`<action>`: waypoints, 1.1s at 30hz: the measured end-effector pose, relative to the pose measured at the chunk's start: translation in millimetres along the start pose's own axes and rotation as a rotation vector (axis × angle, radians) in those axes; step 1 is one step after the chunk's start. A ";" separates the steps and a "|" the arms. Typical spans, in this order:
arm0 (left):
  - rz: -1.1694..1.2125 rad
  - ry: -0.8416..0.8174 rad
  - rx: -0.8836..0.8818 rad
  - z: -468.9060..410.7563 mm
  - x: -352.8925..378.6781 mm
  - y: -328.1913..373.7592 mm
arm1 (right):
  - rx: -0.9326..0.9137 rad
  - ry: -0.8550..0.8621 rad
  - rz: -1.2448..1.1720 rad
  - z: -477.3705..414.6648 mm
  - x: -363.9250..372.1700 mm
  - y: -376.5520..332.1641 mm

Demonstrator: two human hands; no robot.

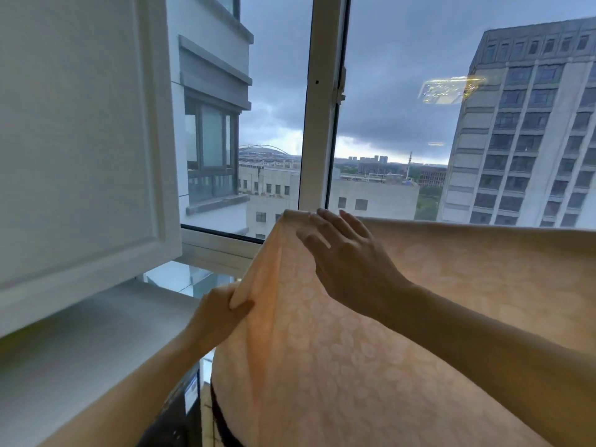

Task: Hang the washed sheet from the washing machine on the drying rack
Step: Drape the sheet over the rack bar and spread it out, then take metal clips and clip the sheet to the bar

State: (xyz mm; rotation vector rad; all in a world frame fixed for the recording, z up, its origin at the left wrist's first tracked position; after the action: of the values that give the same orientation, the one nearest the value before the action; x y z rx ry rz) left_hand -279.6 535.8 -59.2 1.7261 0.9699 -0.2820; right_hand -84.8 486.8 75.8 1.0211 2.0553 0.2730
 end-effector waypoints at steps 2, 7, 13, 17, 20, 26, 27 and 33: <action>-0.061 0.034 -0.002 21.5 -10.1 -6.5 | -0.020 -0.022 -0.050 -0.1 4.7 -13.0; -0.107 0.020 -0.137 85.3 -27.3 -34.1 | -0.065 -0.068 -0.157 10.8 16.5 -56.7; -0.185 0.081 -0.279 165.4 -47.9 -44.8 | -0.110 -0.087 -0.317 35.5 22.5 -110.1; -0.200 0.177 -0.375 222.7 -62.1 -50.2 | -0.158 -0.127 -0.404 53.6 29.7 -149.8; -0.242 0.230 -0.435 263.0 -71.6 -57.3 | -0.204 -0.147 -0.462 66.6 34.5 -181.5; -0.334 0.313 -0.578 344.6 -81.2 -77.9 | -0.253 -0.212 -0.661 91.4 44.2 -247.4; -0.351 0.317 -0.597 357.0 -82.3 -81.5 | -0.269 -0.238 -0.686 94.6 46.1 -259.9; -0.404 0.347 -0.715 422.5 -101.2 -111.4 | -0.350 -0.305 -0.814 100.9 44.5 -331.2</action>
State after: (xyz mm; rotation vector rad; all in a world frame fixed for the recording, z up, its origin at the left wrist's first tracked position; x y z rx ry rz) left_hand -311.0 125.6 -237.6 0.9291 1.4598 0.1147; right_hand -214.3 289.6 -181.5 -0.0247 1.8783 0.0375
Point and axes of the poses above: each hand's wrist, its own z-axis away from the middle knuckle, its own x-axis out of the palm, y = z × x, the point moved 10 cm from there along -z, towards the middle knuckle, and after that the axes turned 5 degrees about -x, right-handed, at the moved point
